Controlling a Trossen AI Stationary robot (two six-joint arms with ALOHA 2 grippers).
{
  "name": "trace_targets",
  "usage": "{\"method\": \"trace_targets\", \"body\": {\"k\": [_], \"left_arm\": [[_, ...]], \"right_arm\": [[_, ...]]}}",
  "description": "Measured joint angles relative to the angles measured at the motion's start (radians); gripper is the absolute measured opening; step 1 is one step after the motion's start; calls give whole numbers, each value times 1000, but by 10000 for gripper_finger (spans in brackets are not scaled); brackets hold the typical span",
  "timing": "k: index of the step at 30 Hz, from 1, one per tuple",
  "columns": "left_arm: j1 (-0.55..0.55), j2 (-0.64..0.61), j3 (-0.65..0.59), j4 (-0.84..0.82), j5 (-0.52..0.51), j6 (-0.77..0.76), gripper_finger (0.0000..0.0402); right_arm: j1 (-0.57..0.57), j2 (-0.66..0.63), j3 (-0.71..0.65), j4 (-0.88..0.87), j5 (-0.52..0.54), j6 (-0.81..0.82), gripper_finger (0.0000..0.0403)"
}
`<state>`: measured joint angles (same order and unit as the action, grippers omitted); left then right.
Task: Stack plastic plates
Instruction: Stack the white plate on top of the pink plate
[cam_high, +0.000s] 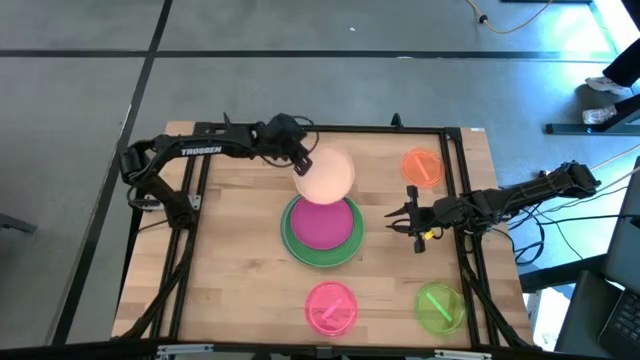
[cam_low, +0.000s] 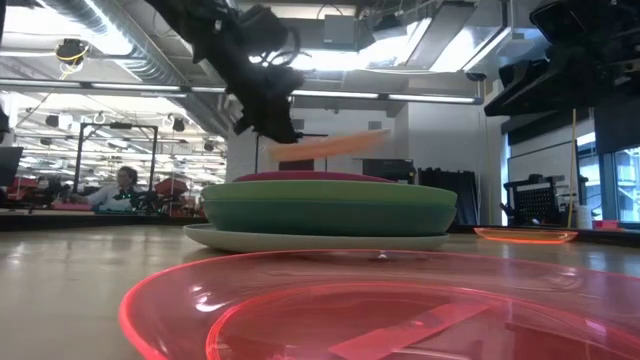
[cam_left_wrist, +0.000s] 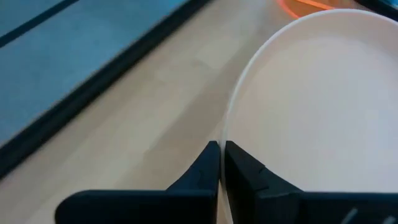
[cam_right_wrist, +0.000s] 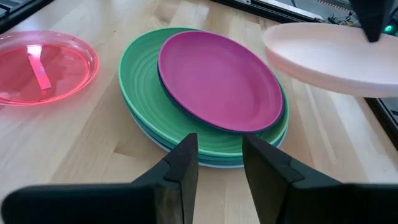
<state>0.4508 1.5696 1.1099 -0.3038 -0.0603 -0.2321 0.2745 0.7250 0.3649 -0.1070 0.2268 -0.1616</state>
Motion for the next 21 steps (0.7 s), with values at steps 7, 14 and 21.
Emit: {"method": "trace_targets", "body": {"k": [7,14,21], "left_arm": [[-135,0,0,-2,0,0,7],[-215,0,0,-32,17,6,7],[-234,13,0,-77,-20,22,7]], "right_arm": [[0,0,0,0,0,0,115],[0,0,0,1,1,0,115],[0,0,0,1,1,0,115]]}}
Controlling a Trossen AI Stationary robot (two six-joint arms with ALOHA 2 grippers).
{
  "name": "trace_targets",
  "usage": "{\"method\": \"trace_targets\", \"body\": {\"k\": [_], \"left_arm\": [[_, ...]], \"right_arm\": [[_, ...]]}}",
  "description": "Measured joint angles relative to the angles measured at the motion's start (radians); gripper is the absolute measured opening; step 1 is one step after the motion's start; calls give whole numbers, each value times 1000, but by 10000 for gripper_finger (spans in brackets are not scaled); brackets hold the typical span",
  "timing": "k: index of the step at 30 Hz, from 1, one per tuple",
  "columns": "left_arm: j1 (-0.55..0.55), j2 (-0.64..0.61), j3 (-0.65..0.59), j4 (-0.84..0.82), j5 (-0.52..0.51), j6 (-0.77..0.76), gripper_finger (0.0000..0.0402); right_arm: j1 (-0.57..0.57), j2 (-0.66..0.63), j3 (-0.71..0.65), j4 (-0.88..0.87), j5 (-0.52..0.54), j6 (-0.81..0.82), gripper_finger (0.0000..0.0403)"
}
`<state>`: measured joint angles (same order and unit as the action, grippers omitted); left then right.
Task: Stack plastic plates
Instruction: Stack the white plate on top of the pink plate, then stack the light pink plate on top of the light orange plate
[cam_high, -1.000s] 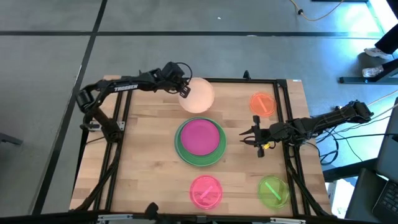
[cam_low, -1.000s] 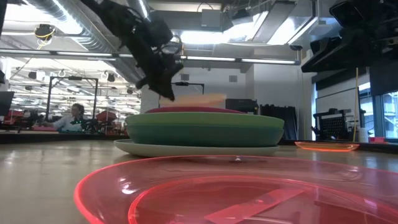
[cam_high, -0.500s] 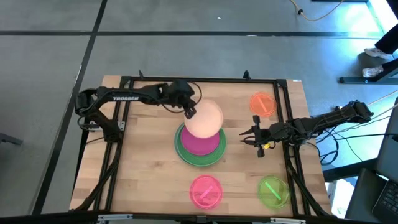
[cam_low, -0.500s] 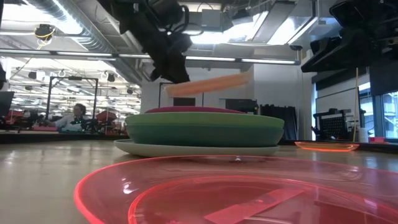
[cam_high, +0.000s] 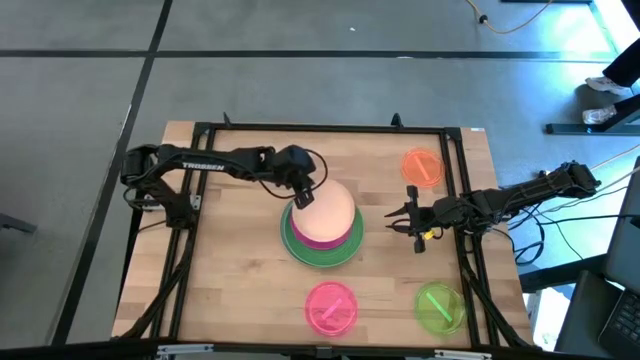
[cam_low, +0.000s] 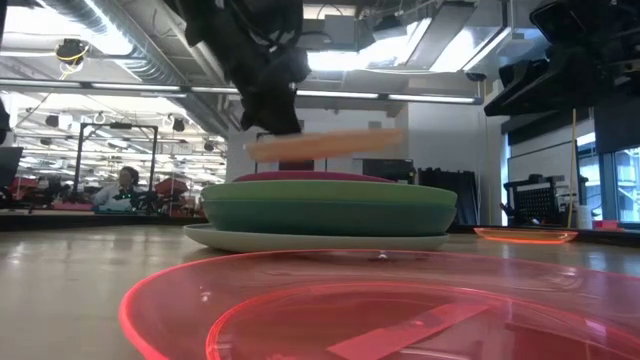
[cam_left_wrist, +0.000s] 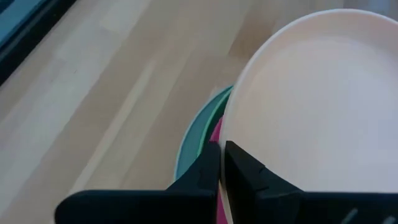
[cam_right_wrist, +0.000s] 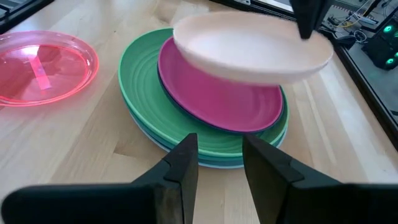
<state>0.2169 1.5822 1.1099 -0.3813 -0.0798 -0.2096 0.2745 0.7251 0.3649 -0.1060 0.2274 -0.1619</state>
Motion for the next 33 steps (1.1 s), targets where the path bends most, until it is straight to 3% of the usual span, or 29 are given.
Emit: {"method": "trace_targets", "body": {"k": [9,20,33], "left_arm": [[-2,98,0,-10,-5,3,7],[-4,109,0,-8,33,10,11],[-6,102,0,-16,48,36,105]], "right_arm": [[0,0,0,1,0,0,115],[0,0,0,1,0,0,115],[0,0,0,1,0,0,115]]}}
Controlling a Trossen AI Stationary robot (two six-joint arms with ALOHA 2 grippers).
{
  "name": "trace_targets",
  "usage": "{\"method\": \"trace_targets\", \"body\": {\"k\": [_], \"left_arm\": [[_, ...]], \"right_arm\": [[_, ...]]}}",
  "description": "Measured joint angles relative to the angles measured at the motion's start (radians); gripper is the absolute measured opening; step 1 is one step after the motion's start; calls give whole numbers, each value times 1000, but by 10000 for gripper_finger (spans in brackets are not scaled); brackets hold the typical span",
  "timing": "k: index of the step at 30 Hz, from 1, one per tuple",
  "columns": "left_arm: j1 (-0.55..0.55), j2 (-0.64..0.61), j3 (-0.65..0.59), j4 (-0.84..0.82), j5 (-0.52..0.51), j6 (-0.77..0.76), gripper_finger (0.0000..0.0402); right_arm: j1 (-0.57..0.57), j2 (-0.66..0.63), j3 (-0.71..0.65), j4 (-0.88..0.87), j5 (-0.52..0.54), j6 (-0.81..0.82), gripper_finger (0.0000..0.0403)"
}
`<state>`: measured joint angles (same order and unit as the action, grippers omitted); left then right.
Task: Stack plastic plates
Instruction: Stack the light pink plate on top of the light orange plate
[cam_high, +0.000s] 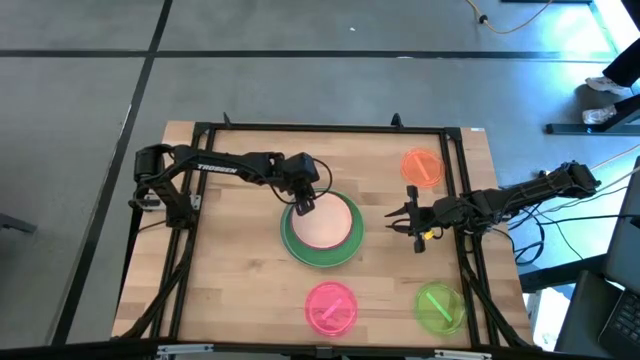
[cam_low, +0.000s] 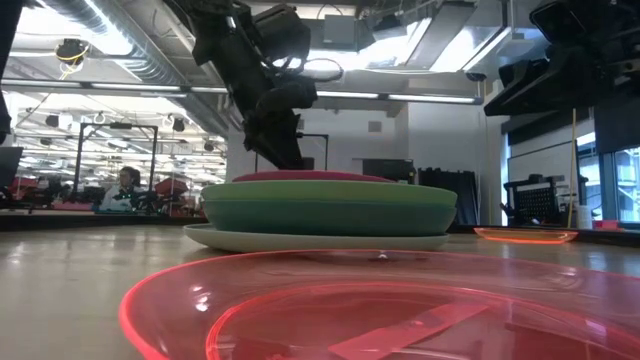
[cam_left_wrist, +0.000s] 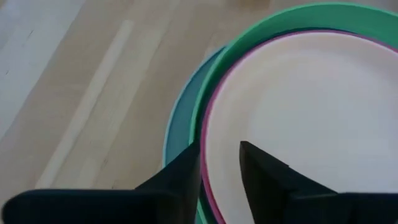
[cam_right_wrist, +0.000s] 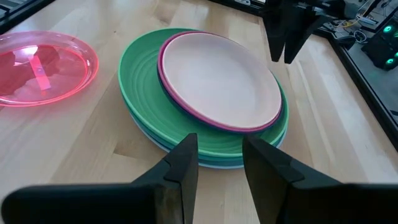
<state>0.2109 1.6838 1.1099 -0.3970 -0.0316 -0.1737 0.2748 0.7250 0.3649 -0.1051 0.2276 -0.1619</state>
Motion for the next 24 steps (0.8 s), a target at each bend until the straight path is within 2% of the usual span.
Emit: {"method": "trace_targets", "body": {"k": [8,15,24], "left_arm": [[-99,-31,0,44,50,45,120],[-262,-31,0,58,41,-45,120],[-451,-4,0,163,49,-133,121]], "right_arm": [[0,0,0,0,0,0,115],[0,0,0,0,0,0,115],[0,0,0,1,0,0,115]]}}
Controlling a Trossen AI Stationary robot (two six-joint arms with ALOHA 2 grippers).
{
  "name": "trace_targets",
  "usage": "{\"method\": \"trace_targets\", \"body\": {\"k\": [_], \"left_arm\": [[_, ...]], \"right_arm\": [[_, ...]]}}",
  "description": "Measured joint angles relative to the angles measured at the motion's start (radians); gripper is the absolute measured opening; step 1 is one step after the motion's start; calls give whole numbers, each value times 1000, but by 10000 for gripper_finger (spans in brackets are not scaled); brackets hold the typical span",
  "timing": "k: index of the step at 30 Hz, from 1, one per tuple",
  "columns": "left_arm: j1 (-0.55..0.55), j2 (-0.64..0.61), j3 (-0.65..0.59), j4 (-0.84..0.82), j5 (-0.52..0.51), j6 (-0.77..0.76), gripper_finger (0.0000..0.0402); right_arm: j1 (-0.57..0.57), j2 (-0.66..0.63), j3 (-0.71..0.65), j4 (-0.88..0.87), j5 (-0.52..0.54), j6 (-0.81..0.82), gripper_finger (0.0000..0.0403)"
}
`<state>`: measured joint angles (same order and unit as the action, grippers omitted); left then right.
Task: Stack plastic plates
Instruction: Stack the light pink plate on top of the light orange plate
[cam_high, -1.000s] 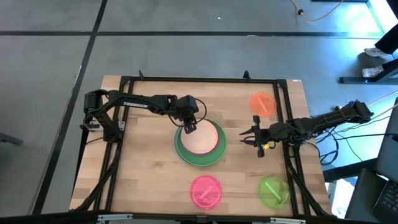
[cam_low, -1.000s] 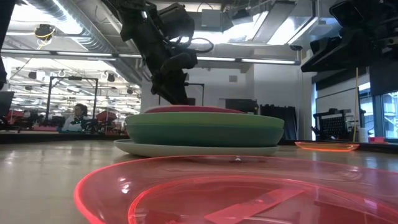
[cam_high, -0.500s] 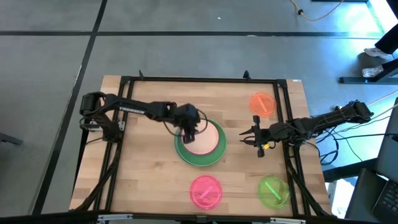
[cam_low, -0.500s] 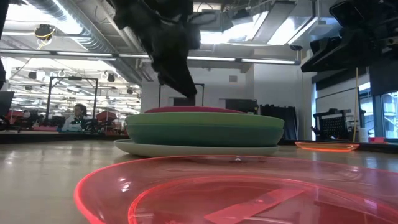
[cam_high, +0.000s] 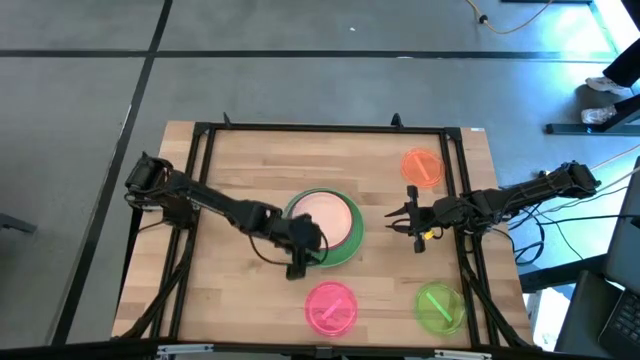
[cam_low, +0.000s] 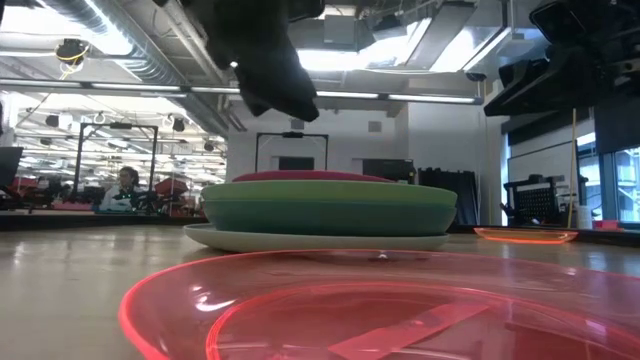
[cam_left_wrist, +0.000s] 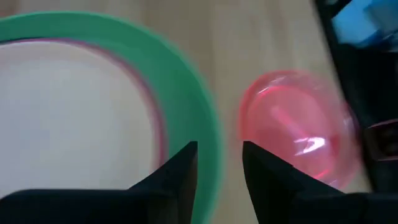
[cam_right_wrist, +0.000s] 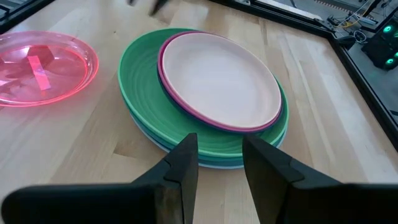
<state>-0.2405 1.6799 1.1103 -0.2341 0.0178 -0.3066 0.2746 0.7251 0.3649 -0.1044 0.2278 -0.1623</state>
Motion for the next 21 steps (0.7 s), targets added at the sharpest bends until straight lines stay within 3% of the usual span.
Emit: {"method": "trace_targets", "body": {"k": [12,17,21], "left_arm": [[-91,111,1,89,91,-358,121],[-96,181,0,130,183,-509,121],[-97,209,0,148,195,-593,121]], "right_arm": [[0,0,0,-1,44,17,115],[0,0,0,-3,42,48,115],[0,0,0,-6,42,63,115]]}}
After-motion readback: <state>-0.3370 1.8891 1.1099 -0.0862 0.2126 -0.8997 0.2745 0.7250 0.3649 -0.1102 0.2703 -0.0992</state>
